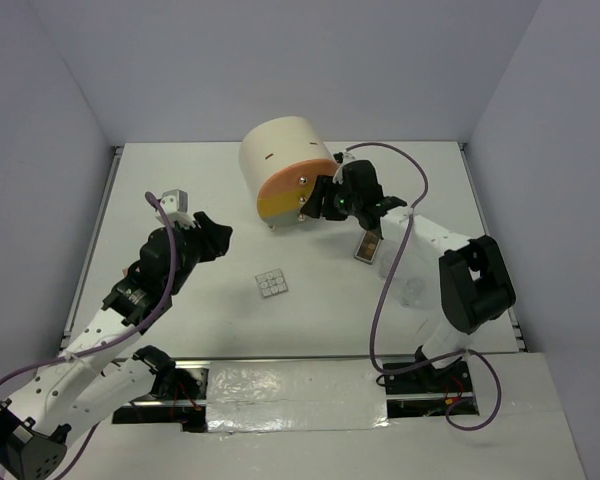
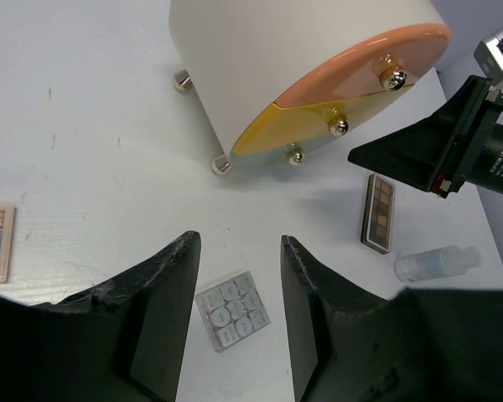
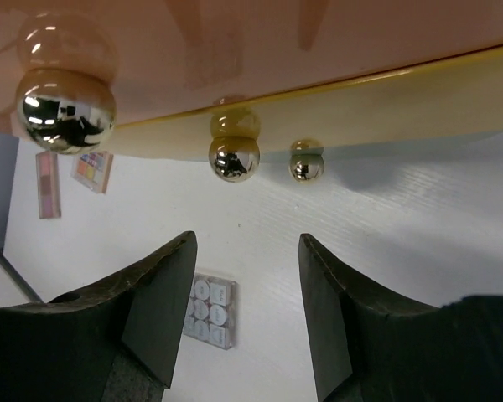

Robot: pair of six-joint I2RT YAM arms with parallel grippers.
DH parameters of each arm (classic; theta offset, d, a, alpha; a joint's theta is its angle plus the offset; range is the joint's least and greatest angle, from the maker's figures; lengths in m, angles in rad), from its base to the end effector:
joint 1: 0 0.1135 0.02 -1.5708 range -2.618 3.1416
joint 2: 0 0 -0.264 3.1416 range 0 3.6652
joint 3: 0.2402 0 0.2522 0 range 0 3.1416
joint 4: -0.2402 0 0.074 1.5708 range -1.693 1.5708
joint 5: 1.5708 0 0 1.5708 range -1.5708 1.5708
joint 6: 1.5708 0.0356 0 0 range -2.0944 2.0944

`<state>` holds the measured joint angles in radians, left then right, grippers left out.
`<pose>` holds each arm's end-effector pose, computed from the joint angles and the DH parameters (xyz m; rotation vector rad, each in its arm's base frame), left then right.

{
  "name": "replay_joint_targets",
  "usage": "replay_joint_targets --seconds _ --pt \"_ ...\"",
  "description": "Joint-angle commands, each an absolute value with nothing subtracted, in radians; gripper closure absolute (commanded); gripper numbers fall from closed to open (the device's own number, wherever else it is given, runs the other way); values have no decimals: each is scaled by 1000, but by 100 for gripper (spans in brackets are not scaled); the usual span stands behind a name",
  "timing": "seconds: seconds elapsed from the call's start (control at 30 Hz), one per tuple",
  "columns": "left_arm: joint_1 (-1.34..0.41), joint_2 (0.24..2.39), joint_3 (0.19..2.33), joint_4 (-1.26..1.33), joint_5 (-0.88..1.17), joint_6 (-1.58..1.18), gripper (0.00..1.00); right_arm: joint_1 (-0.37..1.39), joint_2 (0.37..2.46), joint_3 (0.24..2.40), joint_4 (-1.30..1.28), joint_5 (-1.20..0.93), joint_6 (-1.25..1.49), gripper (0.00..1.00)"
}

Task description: Organize the makeup

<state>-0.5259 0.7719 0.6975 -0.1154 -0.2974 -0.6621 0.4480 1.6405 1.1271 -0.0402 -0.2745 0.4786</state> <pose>0.1658 -0.0842 0.3189 -0.3405 1.7587 -0.6013 0.3323 0.1704 0.2519 -0.1364 2.2137 0.8242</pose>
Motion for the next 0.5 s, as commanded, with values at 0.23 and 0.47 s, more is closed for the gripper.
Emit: replay_joint_targets --seconds 0.23,0.47 --pt "-520 742 701 -117 -333 -676 45 465 1718 1207 104 -207 575 47" --pt "-520 735 701 -132 -342 -672 44 466 1766 1249 126 -190 598 49"
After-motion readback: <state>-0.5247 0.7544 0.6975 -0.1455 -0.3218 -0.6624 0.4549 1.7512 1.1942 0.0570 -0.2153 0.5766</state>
